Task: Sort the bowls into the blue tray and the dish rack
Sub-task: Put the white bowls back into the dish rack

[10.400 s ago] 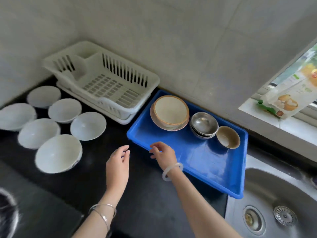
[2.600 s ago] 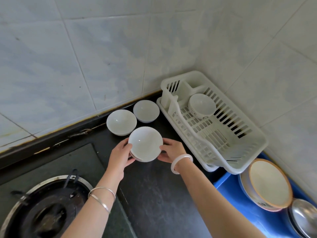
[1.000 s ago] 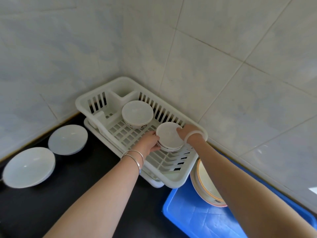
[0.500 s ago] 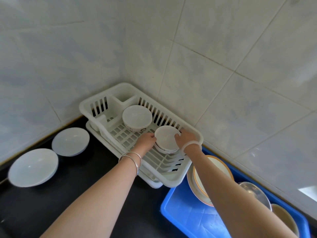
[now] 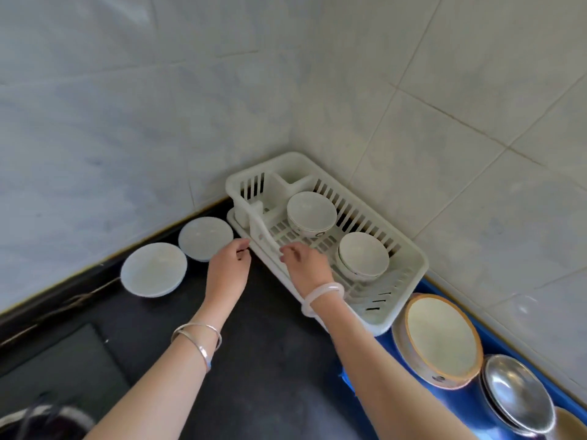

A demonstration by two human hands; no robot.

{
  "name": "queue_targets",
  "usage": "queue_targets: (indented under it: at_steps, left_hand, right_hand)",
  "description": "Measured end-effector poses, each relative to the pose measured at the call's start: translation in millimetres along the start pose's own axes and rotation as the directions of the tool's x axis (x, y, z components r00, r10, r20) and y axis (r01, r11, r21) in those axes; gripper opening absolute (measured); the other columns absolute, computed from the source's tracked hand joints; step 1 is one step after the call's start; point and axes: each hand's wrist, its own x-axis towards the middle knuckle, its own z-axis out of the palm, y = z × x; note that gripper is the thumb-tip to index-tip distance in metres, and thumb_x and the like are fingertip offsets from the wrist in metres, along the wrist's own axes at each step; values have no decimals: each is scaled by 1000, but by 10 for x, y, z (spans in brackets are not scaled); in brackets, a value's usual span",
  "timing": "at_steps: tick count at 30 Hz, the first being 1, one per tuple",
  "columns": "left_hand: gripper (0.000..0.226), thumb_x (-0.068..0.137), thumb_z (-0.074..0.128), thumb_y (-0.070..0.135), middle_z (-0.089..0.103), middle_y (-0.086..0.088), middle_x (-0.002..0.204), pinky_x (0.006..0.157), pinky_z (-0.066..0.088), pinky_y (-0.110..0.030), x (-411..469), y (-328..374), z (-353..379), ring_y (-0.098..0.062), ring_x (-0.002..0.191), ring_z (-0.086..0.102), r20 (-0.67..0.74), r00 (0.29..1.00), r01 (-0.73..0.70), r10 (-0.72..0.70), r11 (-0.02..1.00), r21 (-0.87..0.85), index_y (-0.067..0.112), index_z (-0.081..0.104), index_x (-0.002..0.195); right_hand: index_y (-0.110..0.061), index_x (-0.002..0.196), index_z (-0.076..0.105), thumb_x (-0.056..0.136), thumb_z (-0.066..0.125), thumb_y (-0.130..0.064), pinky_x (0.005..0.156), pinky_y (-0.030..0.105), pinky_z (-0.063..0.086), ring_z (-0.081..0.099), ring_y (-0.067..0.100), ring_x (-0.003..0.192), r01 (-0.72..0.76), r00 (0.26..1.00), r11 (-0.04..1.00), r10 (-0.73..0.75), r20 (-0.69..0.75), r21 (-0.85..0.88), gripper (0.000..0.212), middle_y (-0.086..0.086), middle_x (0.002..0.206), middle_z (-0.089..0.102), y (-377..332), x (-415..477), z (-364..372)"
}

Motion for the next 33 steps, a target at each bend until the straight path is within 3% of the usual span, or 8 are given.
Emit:
queue_targets:
  at_steps: [4, 7, 11, 13, 18, 23, 29, 33]
  left_hand:
    - [36, 93, 49, 9, 57, -11, 131, 103, 39, -36, -50, -502, -378, -27, 122, 51, -195, 980, 69, -51, 993, 91, 9, 53, 129]
    - [41, 92, 50, 7, 49, -14, 138, 107, 33, -41, -53, -850, -598, -31, 129, 43, -282, 952, 156, -114, 979, 131, 7, 48, 133]
    - [51, 89, 52, 4, 31, -16, 150, 112, 26, -41, -22, -1210, -797, -31, 139, 28, -343, 925, 234, -166, 958, 167, 8, 40, 138]
    - [57, 89, 54, 3, 28, -17, 151, 112, 24, -40, 4, -1306, -841, -31, 140, 25, -353, 914, 261, -201, 957, 130, 8, 34, 142]
    - [70, 88, 56, 7, 38, -13, 148, 111, 30, -44, 48, -1409, -863, -33, 133, 39, -318, 885, 324, -340, 941, -102, 14, 20, 148]
    - [65, 91, 54, 11, 44, -8, 144, 104, 36, -39, 22, -1471, -858, -28, 122, 52, -267, 869, 342, -416, 896, -284, 22, 24, 147]
    - [63, 90, 54, 9, 46, -4, 143, 100, 33, -30, 36, -1553, -872, -23, 123, 50, -245, 878, 302, -412, 872, -385, 26, 28, 145]
    - [63, 91, 55, 12, 44, -2, 145, 108, 32, -40, 46, -1621, -863, -24, 131, 42, -223, 886, 284, -405, 858, -428, 29, 28, 145]
  right_hand:
    - [-14, 107, 61, 97, 36, -29, 79, 39, 51, 64, 25, 87, -55, 988, 998, 54, 147, 3, 30, 9, 96, 68, -213, 71, 553]
    - [-13, 107, 59, 97, 35, -27, 63, 32, 46, 57, 18, 69, -65, 974, 994, 83, 212, -91, 30, 7, 83, 62, -262, 193, 858]
    - [-15, 139, 39, 97, 38, -35, 86, 31, 42, 54, 27, 116, -141, 948, 985, 164, 271, -102, 47, 10, 133, 53, -310, 405, 1146]
    - [-14, 143, 34, 96, 39, -39, 95, 34, 42, 52, 29, 120, -215, 939, 975, 224, 262, -63, 53, 13, 136, 51, -358, 526, 1262]
    - [-8, 119, 53, 93, 43, -34, 87, 45, 53, 64, 32, 96, -315, 935, 947, 298, 193, 62, 38, 15, 109, 66, -411, 775, 1454]
    - [-1, 103, 55, 89, 46, -13, 72, 39, 58, 66, 24, 64, -422, 906, 844, 377, 193, 332, 21, 10, 71, 64, -393, 857, 1537]
    - [-11, 88, 51, 88, 47, -10, 80, 45, 58, 68, 22, 67, -374, 927, 836, 352, 131, 402, 4, 9, 82, 64, -377, 746, 1384]
    - [-27, 73, 48, 88, 52, -13, 71, 36, 60, 69, 12, 59, -244, 970, 893, 235, 70, 378, 21, -1, 68, 65, -490, 643, 1257]
